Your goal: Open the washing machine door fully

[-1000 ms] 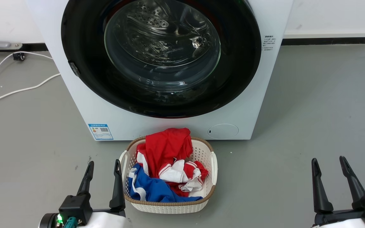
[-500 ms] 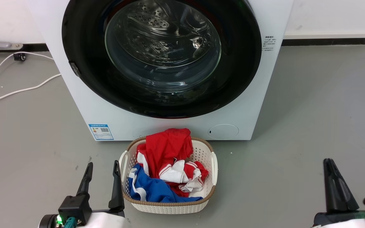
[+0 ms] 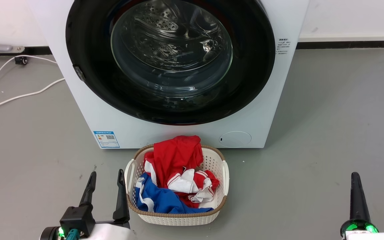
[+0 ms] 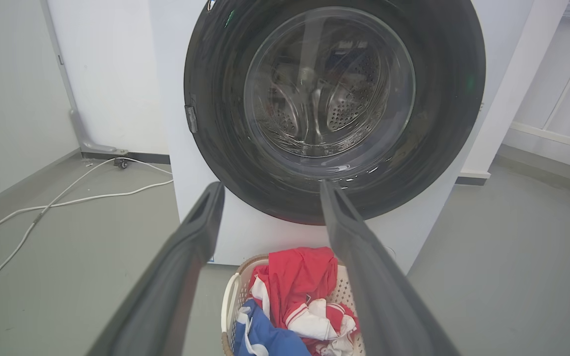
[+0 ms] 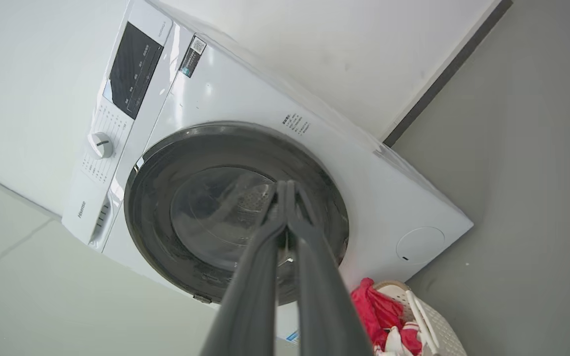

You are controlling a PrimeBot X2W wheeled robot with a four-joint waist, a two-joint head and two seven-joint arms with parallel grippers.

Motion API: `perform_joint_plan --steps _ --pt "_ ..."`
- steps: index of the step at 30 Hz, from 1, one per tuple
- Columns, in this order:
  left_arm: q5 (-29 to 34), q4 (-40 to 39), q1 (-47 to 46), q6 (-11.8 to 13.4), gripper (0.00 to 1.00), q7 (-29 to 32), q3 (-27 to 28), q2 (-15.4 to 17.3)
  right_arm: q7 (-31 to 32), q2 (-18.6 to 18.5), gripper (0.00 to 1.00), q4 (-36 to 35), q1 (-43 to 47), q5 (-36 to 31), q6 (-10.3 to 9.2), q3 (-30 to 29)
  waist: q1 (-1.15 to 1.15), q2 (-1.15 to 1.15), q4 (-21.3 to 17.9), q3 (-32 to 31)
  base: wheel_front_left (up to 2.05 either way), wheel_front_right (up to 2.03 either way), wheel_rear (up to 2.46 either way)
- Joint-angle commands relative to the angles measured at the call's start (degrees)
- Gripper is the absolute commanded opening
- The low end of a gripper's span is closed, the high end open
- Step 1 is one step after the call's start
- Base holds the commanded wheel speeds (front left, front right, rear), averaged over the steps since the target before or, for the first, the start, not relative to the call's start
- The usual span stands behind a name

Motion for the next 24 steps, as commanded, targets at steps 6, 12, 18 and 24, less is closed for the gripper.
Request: perform_joint_plan --steps 6,12,18,24 --pt "-0.01 0.13 0.62 0.07 1.00 -0.16 0.36 -0.03 -0.11 -0.16 0.00 -1.63 0.81 15.65 0.00 3.07 0.00 0.00 -0.11 -0.05 0.00 0.00 0.00" --pt "0.18 0.03 0.73 -0.19 1.00 -0.16 0.59 -0.03 1.56 -0.89 0.00 -4.34 1.47 26.52 0.00 4.72 0.00 0.00 -0.35 -0.03 0.00 0.00 0.00" --pt "0.38 0.00 0.45 -0.30 1.00 -0.16 0.67 -0.03 8.36 -1.44 0.00 -6.85 2.62 36.99 0.00 2.50 0.00 0.00 -0.31 0.15 0.00 0.00 0.00" --pt "0.69 -0.06 0.52 -0.20 1.00 -0.16 0.91 -0.03 15.00 -1.06 0.00 -8.05 3.82 40.04 0.01 -0.42 0.00 0.00 -0.18 0.23 0.00 0.00 0.00"
